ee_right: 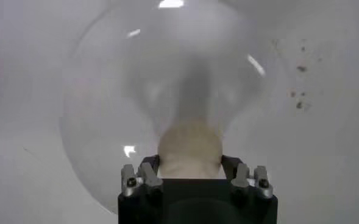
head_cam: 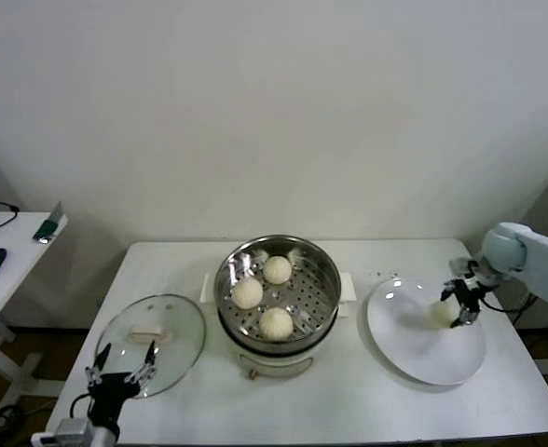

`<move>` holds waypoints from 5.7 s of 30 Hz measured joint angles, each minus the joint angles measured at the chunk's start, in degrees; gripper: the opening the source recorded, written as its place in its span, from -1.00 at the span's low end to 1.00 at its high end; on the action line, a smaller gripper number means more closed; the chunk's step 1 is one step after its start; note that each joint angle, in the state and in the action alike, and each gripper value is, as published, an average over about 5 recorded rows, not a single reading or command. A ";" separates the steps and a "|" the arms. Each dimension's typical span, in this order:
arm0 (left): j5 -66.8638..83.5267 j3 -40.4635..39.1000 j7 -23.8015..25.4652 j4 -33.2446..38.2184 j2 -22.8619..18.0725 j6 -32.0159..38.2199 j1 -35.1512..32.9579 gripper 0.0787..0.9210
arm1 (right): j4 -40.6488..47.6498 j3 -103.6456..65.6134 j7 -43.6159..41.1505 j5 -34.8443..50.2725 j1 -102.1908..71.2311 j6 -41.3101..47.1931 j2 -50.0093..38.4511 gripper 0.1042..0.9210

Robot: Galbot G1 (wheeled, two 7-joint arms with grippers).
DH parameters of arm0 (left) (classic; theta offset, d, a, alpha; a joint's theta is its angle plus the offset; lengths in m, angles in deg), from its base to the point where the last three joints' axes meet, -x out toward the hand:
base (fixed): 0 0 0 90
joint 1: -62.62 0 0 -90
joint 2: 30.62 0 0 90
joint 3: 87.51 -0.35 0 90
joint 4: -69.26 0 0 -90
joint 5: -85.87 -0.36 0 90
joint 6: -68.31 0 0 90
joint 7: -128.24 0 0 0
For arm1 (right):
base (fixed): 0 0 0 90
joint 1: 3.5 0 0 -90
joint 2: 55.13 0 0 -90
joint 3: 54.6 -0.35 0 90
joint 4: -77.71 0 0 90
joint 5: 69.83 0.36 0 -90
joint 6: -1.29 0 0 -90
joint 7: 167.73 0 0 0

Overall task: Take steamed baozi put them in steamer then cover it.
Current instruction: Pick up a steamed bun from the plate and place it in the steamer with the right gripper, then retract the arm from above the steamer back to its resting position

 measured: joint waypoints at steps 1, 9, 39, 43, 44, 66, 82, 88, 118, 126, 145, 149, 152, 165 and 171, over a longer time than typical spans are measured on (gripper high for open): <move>-0.01 -0.06 0.01 0.03 0.01 -0.04 0.06 0.77 | -0.66 1.64 -0.19 1.11 2.13 0.11 0.24 0.41; 0.09 -0.38 0.10 0.23 0.50 -0.19 0.26 0.77 | -6.63 14.49 -1.49 11.81 21.51 1.62 5.10 0.43; 1.24 0.20 0.26 1.14 1.21 -0.66 0.58 0.77 | -25.22 19.15 12.87 37.30 31.32 20.42 26.38 0.45; 1.37 0.35 0.25 1.06 1.20 -0.64 0.54 0.77 | -24.93 18.86 15.16 36.79 28.09 22.07 26.73 0.45; 1.40 0.40 0.25 1.02 1.20 -0.62 0.53 0.77 | -24.79 18.78 15.61 36.58 27.34 22.35 26.82 0.45; 1.62 0.36 0.21 0.34 1.12 -0.45 1.03 0.77 | -21.45 17.29 19.59 33.28 19.90 24.19 28.46 0.64; 2.27 0.24 -0.17 1.44 1.25 -1.51 1.09 0.77 | -22.32 12.81 15.82 35.50 24.70 20.40 23.05 0.76; 2.15 0.13 -0.38 1.02 1.85 -1.61 1.23 0.77 | -23.89 5.88 17.67 36.43 23.39 20.56 15.80 0.76; -2.91 0.69 -0.29 -1.94 6.06 2.22 3.38 0.77 | -30.24 -78.09 46.48 30.91 -58.39 1.13 -9.96 0.76; -4.61 0.70 -0.47 -2.74 6.14 4.24 2.48 0.77 | -29.69 -101.82 47.34 26.52 -83.23 -5.94 -0.24 0.76; -27.90 1.22 -8.04 -7.04 9.37 9.91 0.17 0.77 | -27.97 -116.39 49.11 22.47 -108.10 -19.49 19.15 0.76; -38.28 0.56 -11.88 -9.30 9.31 11.56 0.39 0.77 | -27.41 -116.64 49.62 21.89 -109.09 -20.16 21.38 0.76; -45.83 -0.04 -14.65 -11.37 8.97 12.28 1.19 0.77 | -27.17 -116.66 49.87 21.62 -109.47 -20.33 22.66 0.76; -68.70 -1.62 -22.70 -20.80 8.21 14.35 6.73 0.77 | -27.22 -115.73 49.87 18.62 -111.22 -18.07 25.46 0.76; -73.98 -2.02 -24.10 -23.62 7.86 14.76 8.54 0.77 | -27.38 -115.61 49.87 17.71 -111.53 -17.09 26.14 0.76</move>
